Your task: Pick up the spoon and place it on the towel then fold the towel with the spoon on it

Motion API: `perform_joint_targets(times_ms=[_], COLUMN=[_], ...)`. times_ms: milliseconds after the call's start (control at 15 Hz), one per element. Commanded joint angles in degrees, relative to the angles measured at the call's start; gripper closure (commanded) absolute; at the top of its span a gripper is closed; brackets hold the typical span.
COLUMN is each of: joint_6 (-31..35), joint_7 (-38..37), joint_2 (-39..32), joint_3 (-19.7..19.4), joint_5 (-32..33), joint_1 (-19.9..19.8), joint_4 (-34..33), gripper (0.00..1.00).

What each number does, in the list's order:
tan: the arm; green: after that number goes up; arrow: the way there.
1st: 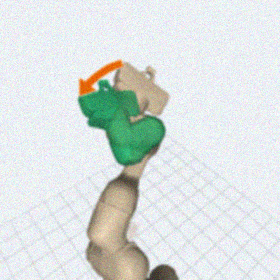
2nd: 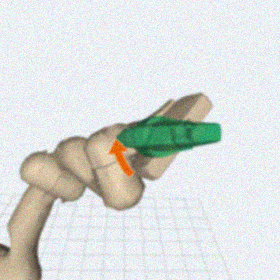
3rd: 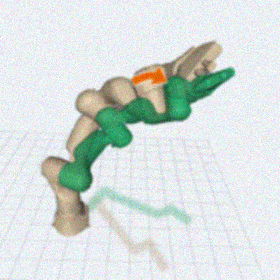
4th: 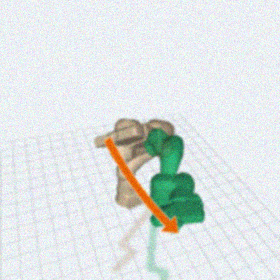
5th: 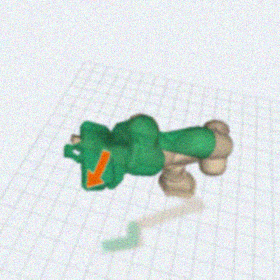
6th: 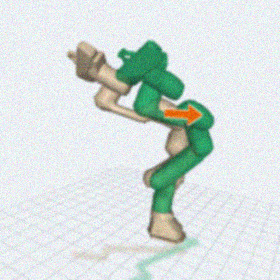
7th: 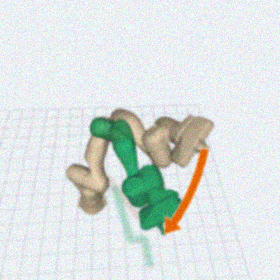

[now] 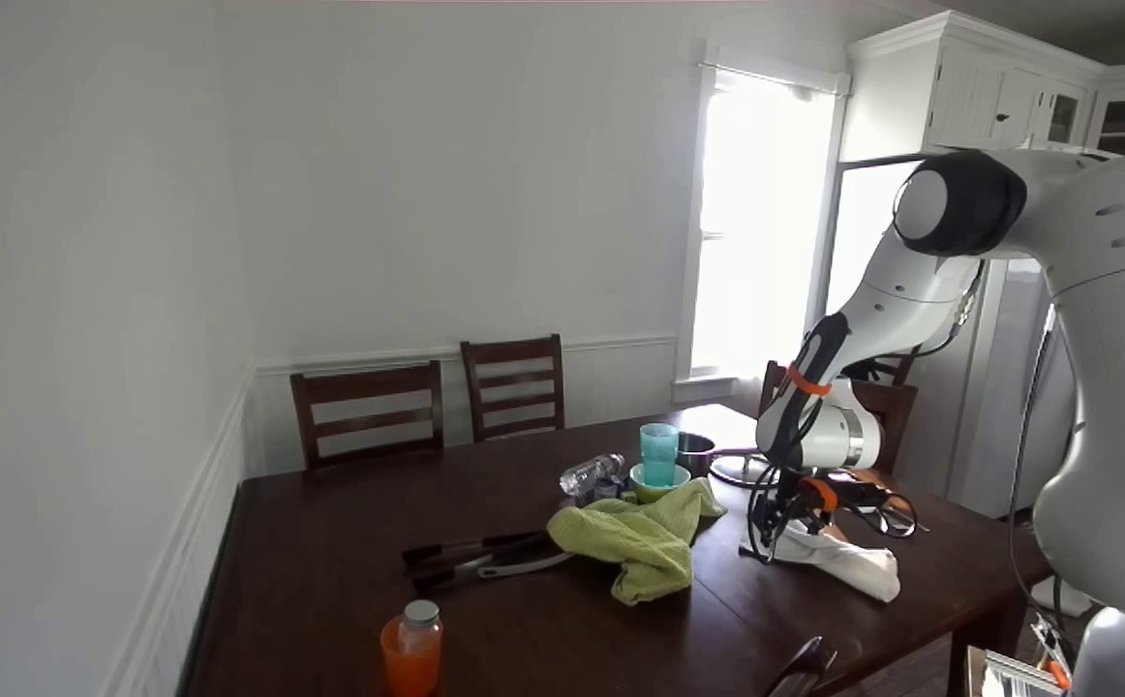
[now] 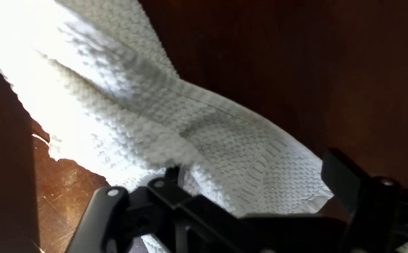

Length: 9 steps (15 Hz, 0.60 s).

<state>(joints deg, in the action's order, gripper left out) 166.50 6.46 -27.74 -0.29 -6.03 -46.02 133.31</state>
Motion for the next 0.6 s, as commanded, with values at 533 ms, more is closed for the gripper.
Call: perform_joint_targets(times_ms=[533], joint_6=[0.3], joint_7=[-6.0], joint_2=[4.3], joint_3=[-13.8], joint_5=[-0.4], joint_1=[13.1], joint_4=[2.0], gripper=[0.0])
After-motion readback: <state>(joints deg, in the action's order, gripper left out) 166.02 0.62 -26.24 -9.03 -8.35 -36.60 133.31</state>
